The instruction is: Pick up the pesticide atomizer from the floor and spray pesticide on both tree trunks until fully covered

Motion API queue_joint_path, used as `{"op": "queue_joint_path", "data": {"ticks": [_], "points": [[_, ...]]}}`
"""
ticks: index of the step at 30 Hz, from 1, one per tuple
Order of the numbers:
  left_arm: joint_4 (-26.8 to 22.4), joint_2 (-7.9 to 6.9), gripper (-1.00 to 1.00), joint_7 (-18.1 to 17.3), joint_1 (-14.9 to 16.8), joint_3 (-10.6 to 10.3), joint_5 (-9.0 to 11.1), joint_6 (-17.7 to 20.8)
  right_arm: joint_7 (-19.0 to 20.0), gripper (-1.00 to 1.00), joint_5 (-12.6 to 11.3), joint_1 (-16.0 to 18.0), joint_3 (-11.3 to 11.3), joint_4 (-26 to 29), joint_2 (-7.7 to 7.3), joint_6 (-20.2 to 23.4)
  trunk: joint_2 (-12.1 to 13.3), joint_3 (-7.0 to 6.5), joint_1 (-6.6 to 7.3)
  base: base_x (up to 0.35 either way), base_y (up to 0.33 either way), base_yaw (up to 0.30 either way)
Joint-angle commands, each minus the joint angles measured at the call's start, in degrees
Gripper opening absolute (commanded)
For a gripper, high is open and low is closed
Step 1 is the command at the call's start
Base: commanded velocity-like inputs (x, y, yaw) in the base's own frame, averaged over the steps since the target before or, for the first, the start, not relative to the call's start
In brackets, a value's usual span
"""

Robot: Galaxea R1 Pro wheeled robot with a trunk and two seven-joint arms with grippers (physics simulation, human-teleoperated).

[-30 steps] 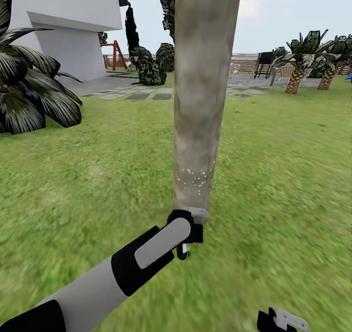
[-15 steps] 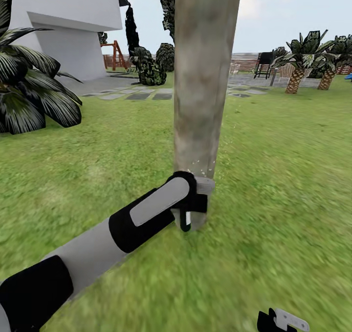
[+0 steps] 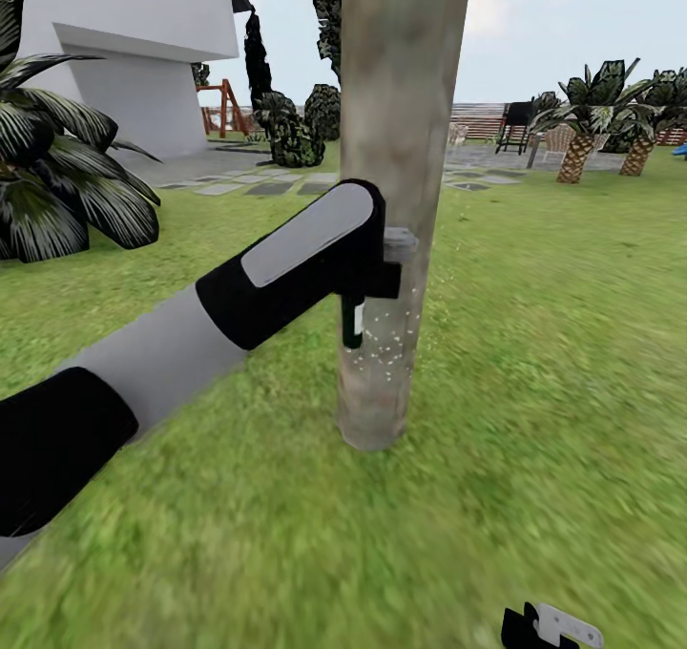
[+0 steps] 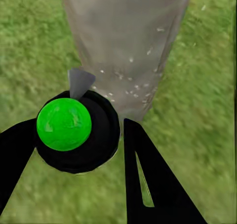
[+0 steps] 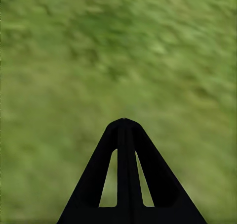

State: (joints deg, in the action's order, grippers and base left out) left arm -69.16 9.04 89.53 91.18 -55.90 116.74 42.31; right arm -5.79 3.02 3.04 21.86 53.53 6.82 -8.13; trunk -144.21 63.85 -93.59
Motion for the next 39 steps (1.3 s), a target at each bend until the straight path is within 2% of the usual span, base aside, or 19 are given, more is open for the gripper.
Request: {"op": "queue_joint_path", "data": {"ticks": [1,2,4,6,7,9,11,13,17,20,26,34,35,37,39], "points": [[0.03,-0.02,-1.0,0.47,1.55,-0.05,0.98,0.63,-0.09,-1.0,0.32,0.03,0.12,0.0,0.04,-0.09,-0.02,0.06,0.01,0.0,0.0,0.0],[0.06,-0.04,-1.0,0.47,3.14,-0.06,1.83,0.65,-0.09,-1.0,0.32,0.03,0.12,0.0,0.04,-0.07,-0.02,0.06,0.01,0.0,0.0,0.0],[0.3,-0.06,-1.0,0.47,8.56,-0.08,5.13,0.66,-0.09,-1.0,0.32,0.03,0.12,0.0,0.04,-0.05,-0.02,0.06,0.01,0.0,0.0,0.0],[0.77,-0.07,-1.0,0.47,12.43,-0.08,7.24,0.67,-0.09,-1.0,0.32,0.03,0.12,-0.04,0.05,-0.05,-0.02,0.06,0.01,0.0,0.0,0.0],[0.94,-0.07,-1.0,0.47,13.38,-0.08,7.91,0.67,-0.09,-1.0,0.32,0.03,0.12,-0.04,0.05,-0.05,-0.02,0.06,0.01,0.0,0.0,0.0],[1.58,-0.07,-1.0,0.47,18.79,-0.08,11.52,0.67,-0.09,-1.0,0.32,0.03,0.1,-0.08,0.04,-0.05,-0.02,0.06,0.01,0.0,0.0,0.0],[1.73,-0.07,-1.0,0.47,21.51,-0.08,12.74,0.67,-0.09,-1.0,0.32,0.03,0.07,-0.07,0.05,-0.05,-0.02,0.06,0.01,0.0,0.0,0.0],[1.8,-0.07,-1.0,0.47,26.68,-0.08,15.84,0.67,-0.09,-1.0,0.32,0.03,0.02,-0.09,0.05,-0.05,-0.02,0.06,0.01,0.0,0.0,0.0],[1.71,-0.07,-1.0,0.47,31.87,-0.08,18.19,0.67,-0.09,-1.0,0.32,0.03,-0.05,-0.09,0.05,-0.05,-0.02,0.06,0.01,0.0,0.0,0.0],[1.41,-0.07,-1.0,0.47,34.83,-0.08,18.26,0.67,-0.09,-1.0,0.32,0.03,-0.06,-0.09,0.06,-0.05,-0.02,0.06,0.01,0.0,0.0,0.0],[1.19,-0.07,-1.0,0.47,36.46,-0.08,18.26,0.67,-0.09,-1.0,0.32,0.03,-0.12,-0.09,0.06,-0.05,-0.02,0.06,0.01,0.0,0.0,0.0],[0.13,-0.15,-1.0,0.47,36.28,-0.19,18.26,0.12,-0.09,-1.0,0.33,0.03,-0.19,-0.09,0.05,-0.05,-0.02,0.06,0.01,0.0,0.0,0.0],[-0.11,-0.18,-1.0,0.47,35.36,-0.24,18.26,0.03,-0.09,-1.0,0.33,0.03,-0.21,-0.09,0.04,-0.05,-0.02,0.06,0.01,0.0,0.0,0.0],[-0.56,-0.22,-1.0,0.47,31.37,-0.36,17.81,-0.03,-0.09,-1.0,0.33,0.03,-0.22,-0.09,0.06,-0.05,-0.02,0.06,0.01,0.0,0.0,0.0],[-0.78,-0.24,-1.0,0.47,26.33,-0.51,14.77,0.05,-0.09,-1.0,0.36,0.03,-0.23,-0.09,0.06,-0.06,-0.02,0.06,0.01,0.0,0.0,0.0]]}}
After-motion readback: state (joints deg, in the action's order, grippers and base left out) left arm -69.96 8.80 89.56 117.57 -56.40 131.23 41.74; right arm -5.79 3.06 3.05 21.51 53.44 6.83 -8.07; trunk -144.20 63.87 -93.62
